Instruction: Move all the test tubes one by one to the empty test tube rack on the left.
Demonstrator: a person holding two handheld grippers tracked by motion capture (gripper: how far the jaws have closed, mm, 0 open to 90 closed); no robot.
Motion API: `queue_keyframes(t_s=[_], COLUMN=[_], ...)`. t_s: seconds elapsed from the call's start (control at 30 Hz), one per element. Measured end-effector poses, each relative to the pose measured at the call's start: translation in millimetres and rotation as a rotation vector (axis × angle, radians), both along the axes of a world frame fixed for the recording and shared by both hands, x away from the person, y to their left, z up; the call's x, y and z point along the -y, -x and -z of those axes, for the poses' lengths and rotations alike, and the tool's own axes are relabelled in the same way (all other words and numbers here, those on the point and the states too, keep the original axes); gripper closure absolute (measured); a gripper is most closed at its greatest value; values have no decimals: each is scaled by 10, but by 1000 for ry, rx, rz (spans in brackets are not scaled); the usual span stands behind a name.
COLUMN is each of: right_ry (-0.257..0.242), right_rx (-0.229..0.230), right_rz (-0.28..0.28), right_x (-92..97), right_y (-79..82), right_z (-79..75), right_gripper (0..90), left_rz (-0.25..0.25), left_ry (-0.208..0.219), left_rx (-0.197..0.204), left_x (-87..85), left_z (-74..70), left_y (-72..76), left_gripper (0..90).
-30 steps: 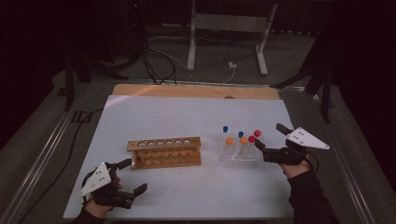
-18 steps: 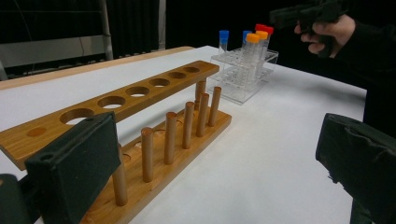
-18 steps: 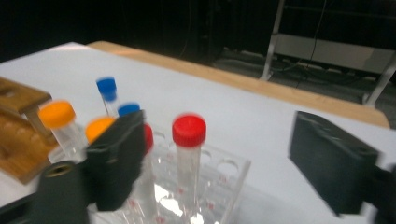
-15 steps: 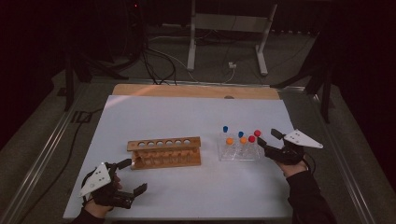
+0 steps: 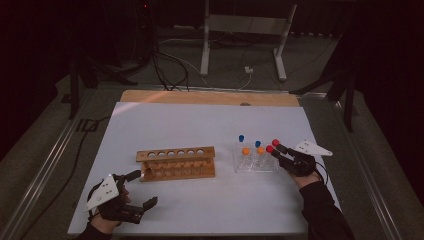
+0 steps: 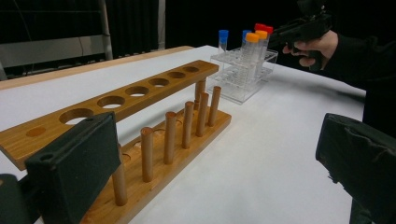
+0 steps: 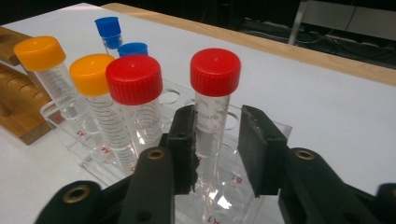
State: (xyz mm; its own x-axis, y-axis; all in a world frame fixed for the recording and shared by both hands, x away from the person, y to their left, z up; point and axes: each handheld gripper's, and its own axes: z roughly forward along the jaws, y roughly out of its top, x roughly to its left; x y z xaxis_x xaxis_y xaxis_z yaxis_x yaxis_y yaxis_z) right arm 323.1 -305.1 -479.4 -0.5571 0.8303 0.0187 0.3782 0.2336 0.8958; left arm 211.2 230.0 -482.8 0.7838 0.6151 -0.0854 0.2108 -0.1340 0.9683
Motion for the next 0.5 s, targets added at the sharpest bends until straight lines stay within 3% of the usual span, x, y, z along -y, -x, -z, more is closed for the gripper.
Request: queue_keyframes(t_s=[0.5], right_ry=[2], right_rx=[-7], right_rz=[-24], right_x=[-37], right_y=[-54], right_z=[3], right_gripper=[749], left_rz=[-2], left_ry=[0], left_rx=[-3], left_x=[-1], left_z=[2], left_y=[-1], left_gripper=[6])
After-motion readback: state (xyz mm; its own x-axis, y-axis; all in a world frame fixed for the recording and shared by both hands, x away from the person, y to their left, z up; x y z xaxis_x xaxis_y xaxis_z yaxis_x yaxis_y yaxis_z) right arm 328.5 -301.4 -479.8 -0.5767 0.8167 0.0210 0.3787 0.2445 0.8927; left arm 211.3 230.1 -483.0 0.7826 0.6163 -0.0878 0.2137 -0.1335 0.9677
